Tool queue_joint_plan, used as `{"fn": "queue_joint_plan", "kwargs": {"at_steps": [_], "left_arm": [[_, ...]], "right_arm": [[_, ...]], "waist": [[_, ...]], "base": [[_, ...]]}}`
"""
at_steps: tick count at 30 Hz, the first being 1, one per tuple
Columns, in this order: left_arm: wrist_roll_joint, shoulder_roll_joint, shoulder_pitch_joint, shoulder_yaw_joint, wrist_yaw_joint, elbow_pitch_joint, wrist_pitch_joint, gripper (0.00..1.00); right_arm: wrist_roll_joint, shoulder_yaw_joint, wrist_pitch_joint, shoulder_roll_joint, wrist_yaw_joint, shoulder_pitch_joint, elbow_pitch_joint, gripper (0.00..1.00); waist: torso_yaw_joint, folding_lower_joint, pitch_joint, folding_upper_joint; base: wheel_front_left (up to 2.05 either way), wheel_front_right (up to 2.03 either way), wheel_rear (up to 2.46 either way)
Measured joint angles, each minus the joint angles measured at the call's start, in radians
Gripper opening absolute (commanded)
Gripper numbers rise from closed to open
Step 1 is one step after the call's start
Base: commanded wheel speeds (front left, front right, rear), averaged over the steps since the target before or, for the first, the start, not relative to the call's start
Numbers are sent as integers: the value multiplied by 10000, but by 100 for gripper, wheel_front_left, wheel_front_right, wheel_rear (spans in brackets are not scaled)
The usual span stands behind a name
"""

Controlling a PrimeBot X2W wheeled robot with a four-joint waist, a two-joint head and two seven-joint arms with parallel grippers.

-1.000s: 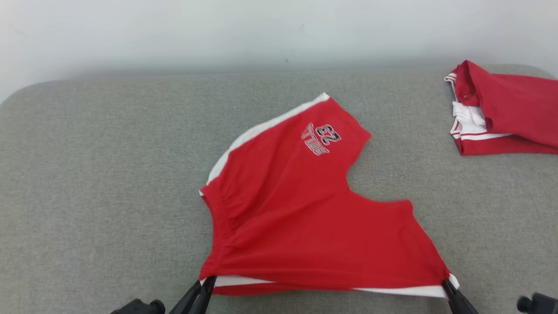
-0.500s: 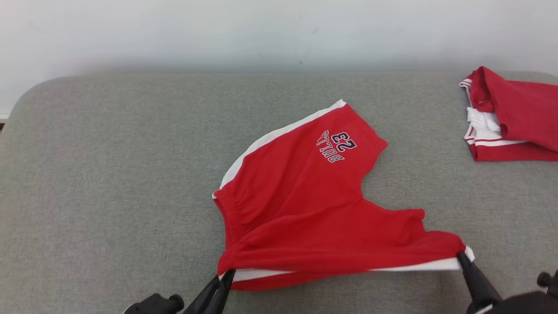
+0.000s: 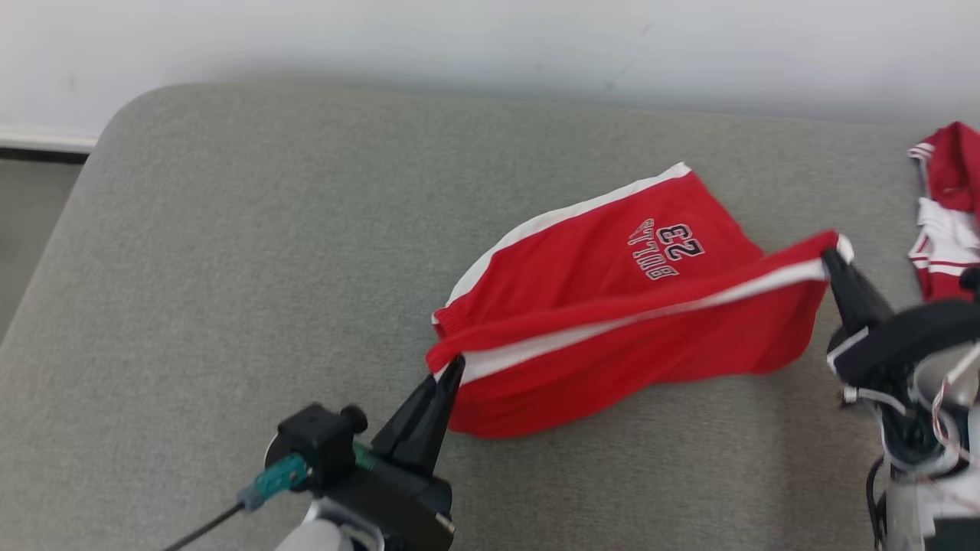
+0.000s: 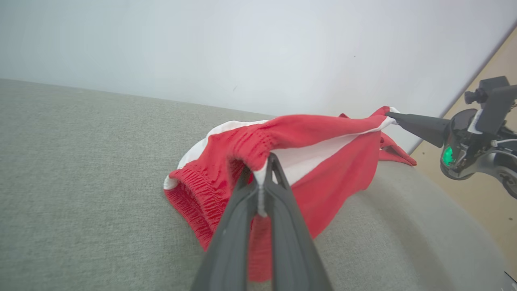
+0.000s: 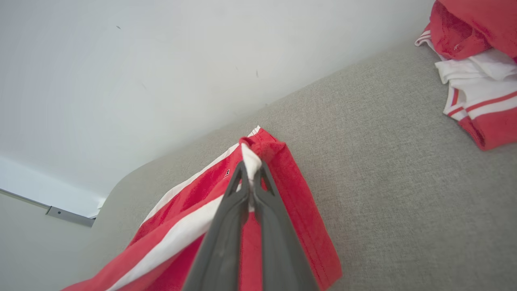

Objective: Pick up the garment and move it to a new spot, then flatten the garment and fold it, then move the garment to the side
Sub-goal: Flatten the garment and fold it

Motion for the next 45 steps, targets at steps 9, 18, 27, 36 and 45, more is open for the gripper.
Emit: {"fn": "queue_joint_plan", "kwargs": {"at_steps": [9,18,27,36,45], "left_arm": [[-679,-777,-1911,-35,-2,1455,0,0],[-748,-1189,-3099,98,-2,2439,0,0],[-453,-1386,-3654,-19,-2,2968,0,0],[991,-1427,-3507,456,-6,2934,0,100],[2169,-1513,-1660,2357,155,1774,0,100]], "right_arm": [[-1285,527,-529,-583,0,-3406,2888,0],[-2167,1212,-1927,-773,0,-5658,5764,0],[-2441,1513,-3200,-920,0,-6912,7954,35],[-2174,2523,-4100,-1227,0,-6927,8849,100],[-1156,3728,-4474,-2006,0,-5613,8761,100]], "waist": [[671,1,799,0],[954,1,1581,1],[1135,1,1912,1],[1118,0,1609,0],[1054,-2,934,-1]], "base": [[0,0,0],[0,0,0],[0,0,0],[0,0,0],[0,0,0]]}}
